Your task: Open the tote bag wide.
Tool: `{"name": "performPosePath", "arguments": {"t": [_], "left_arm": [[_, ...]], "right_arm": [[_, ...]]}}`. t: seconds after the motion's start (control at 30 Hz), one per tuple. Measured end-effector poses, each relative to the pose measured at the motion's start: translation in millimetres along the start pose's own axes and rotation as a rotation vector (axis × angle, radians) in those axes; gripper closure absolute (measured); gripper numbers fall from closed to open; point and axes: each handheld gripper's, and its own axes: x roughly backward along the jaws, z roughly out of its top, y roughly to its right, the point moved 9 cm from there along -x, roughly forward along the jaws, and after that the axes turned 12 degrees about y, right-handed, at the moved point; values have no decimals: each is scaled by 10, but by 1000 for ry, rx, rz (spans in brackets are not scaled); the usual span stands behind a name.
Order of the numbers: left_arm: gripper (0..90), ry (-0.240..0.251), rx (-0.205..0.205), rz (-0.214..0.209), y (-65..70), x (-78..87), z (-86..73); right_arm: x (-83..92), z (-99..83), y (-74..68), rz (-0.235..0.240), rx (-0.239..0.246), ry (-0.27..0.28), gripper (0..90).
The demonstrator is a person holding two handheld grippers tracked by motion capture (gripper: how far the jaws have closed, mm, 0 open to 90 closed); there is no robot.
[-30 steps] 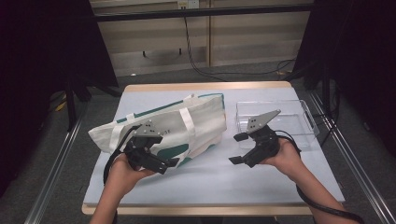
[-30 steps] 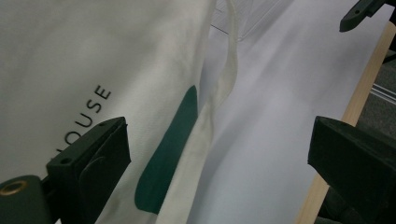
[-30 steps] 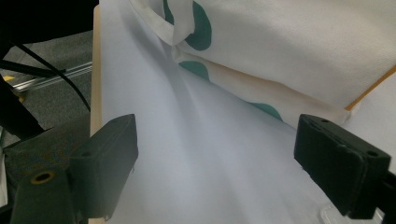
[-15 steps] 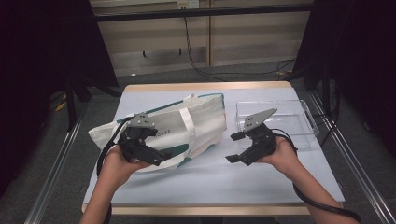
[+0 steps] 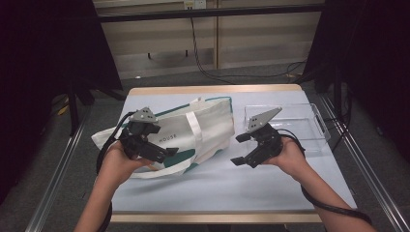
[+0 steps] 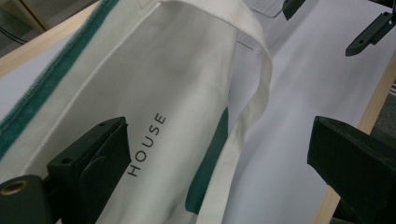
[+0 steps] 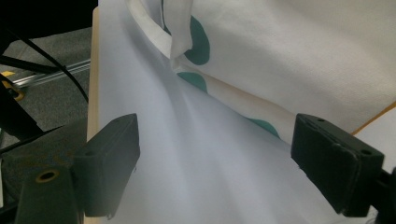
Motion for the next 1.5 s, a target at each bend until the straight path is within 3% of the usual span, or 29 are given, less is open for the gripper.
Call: {"name": "performPosePath", "arguments": {"t": [0.03,0.07,0.3,0.5,0.83,0.9,1.5], "left_arm": [[58,9,14,-2,2,-4,18],[58,2,-2,-3,-19,4,28],[58,0,11,10,-83,-2,125],[58,-6,-14,11,-133,11,207],[66,-2,9,26,-241,32,302],[83,-6,-3,23,-274,43,316],[138,-13,56,42,-573,-56,378]], "right_arm": [[-1,5,7,1,0,-1,153],[-4,12,10,1,-2,-2,154],[-14,69,29,6,2,0,156],[-25,131,40,8,14,-3,161],[-8,285,69,23,14,25,177],[-18,302,81,20,21,22,178],[-67,414,133,28,14,38,190]]}}
